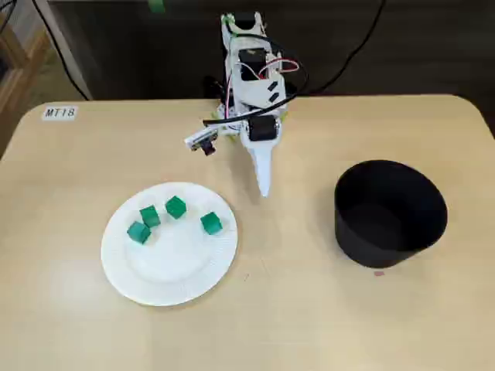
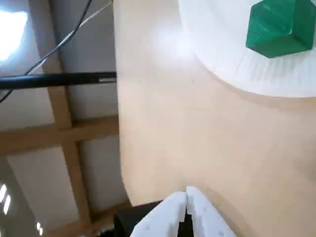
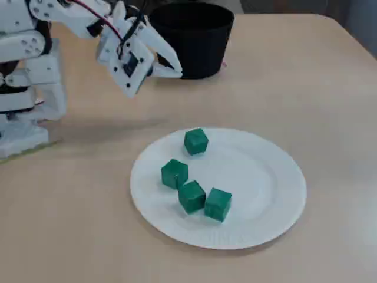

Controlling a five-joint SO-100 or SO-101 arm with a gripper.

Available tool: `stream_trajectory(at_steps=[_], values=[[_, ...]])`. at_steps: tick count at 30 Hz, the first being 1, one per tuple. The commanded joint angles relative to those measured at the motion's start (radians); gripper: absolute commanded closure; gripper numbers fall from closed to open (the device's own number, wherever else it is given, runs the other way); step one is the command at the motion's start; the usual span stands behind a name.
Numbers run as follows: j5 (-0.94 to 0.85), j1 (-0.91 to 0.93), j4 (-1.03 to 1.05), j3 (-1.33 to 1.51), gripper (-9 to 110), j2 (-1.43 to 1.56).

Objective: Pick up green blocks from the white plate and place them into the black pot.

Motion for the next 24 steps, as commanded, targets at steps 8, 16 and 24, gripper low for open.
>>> stream_trajectory(at_steps=[8, 16, 24], values=[[-0.015, 0.067, 0.012, -0.017, 104, 0.009], [-0.002, 0.092, 0.127, -0.161, 104, 0.003], [-0.046, 0.052, 0.54, -1.022, 104, -0.719]])
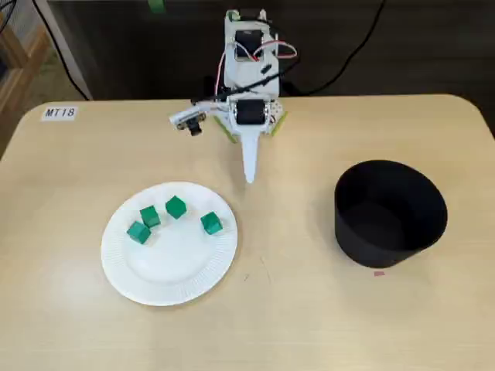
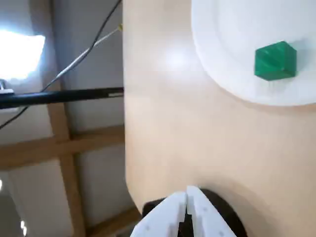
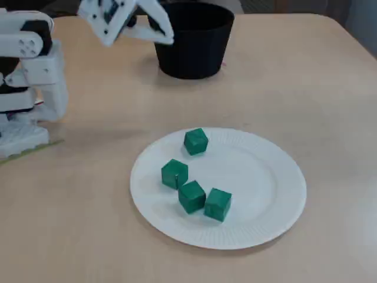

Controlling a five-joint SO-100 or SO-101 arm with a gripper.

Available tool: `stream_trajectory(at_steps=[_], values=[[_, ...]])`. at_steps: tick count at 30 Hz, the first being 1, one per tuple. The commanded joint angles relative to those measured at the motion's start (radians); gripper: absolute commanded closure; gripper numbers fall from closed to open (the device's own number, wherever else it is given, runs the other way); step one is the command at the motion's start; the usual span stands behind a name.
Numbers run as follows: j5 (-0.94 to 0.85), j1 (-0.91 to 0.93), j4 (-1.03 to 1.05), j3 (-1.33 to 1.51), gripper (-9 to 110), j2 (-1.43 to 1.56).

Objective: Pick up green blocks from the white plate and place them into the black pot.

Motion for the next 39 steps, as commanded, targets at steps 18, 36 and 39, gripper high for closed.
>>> stream_trajectory(at_steps=[18, 36, 39], values=[[0.121, 0.318, 0.482, -0.882, 104, -0.859], [0.037, 0.617, 0.534, -0.821, 104, -0.996], [0.041, 0.623, 0.534, -0.736, 104, -0.997]])
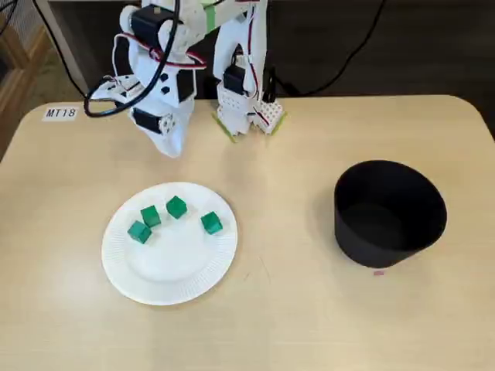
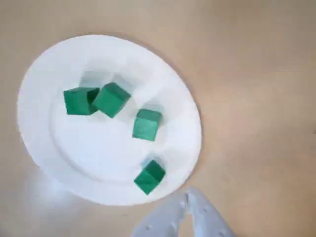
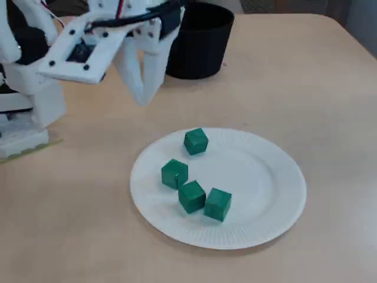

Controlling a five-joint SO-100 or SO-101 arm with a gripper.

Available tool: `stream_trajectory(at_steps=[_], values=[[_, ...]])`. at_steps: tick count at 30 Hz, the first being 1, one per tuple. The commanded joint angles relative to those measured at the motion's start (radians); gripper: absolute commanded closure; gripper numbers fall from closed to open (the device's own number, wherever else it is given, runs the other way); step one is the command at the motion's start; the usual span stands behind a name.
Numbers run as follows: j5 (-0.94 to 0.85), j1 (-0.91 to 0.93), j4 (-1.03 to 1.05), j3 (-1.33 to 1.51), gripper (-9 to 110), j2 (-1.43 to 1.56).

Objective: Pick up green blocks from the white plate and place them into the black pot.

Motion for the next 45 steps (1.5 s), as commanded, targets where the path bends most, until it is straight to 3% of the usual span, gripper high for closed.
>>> stream_trajectory(at_steps=[1, 5, 12, 20, 39, 42, 45], values=[[0.003, 0.011, 0.006, 0.06, 104, -0.006], [-0.009, 0.011, -0.003, 0.094, 103, -0.084], [-0.058, -0.008, -0.017, 0.1, 69, -0.137], [-0.054, -0.038, -0.091, 0.107, 59, -0.238], [0.018, -0.051, -0.276, 0.107, 67, -0.357], [0.032, -0.057, -0.318, 0.107, 73, -0.373], [0.066, -0.057, -0.373, 0.107, 89, -0.391]])
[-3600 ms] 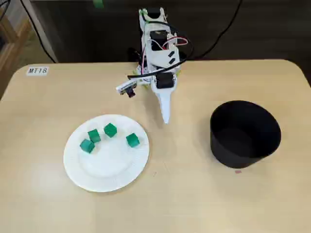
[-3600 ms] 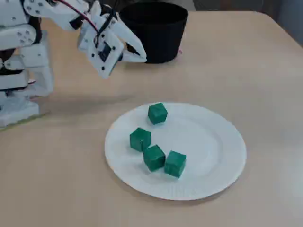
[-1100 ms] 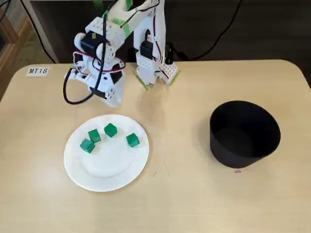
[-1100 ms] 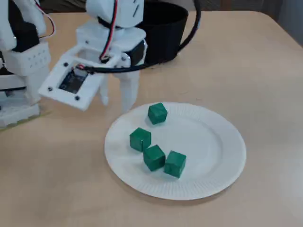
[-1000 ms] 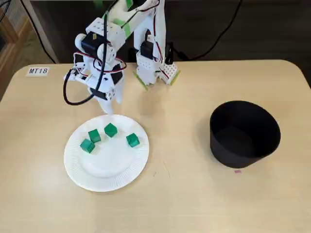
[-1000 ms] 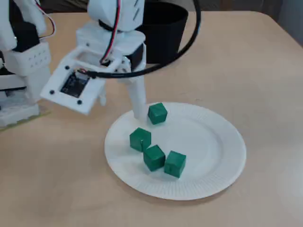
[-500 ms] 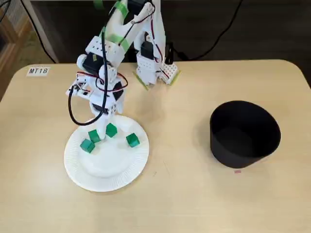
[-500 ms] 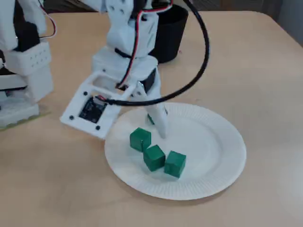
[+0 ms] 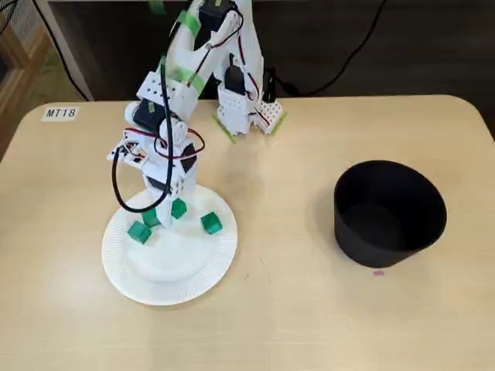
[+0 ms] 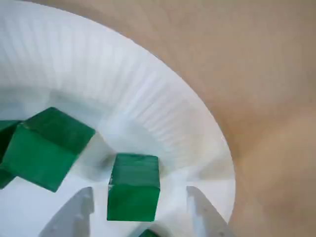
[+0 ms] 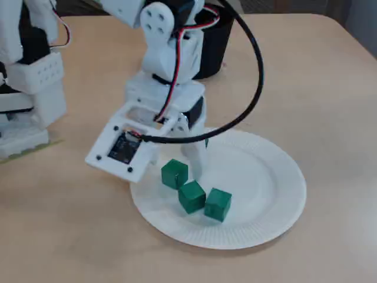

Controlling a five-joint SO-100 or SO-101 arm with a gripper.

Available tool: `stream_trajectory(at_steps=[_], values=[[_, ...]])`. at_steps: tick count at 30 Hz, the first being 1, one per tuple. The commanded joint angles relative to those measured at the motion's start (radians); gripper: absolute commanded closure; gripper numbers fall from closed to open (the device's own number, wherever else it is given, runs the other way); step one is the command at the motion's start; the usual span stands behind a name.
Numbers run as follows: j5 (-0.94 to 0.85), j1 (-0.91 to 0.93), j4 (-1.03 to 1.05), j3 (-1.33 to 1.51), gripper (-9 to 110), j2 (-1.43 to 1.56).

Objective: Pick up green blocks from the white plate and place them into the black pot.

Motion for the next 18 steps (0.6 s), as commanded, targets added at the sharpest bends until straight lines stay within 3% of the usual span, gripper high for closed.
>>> stream_trajectory(at_steps=[1, 2, 12, 18], values=[[0.035, -0.006, -0.066, -0.005, 98, -0.009], [0.044, -0.006, -0.08, -0.009, 104, -0.026], [0.012, -0.049, -0.156, -0.014, 104, 0.055], [0.221, -0.172, -0.276, -0.064, 104, 0.41]])
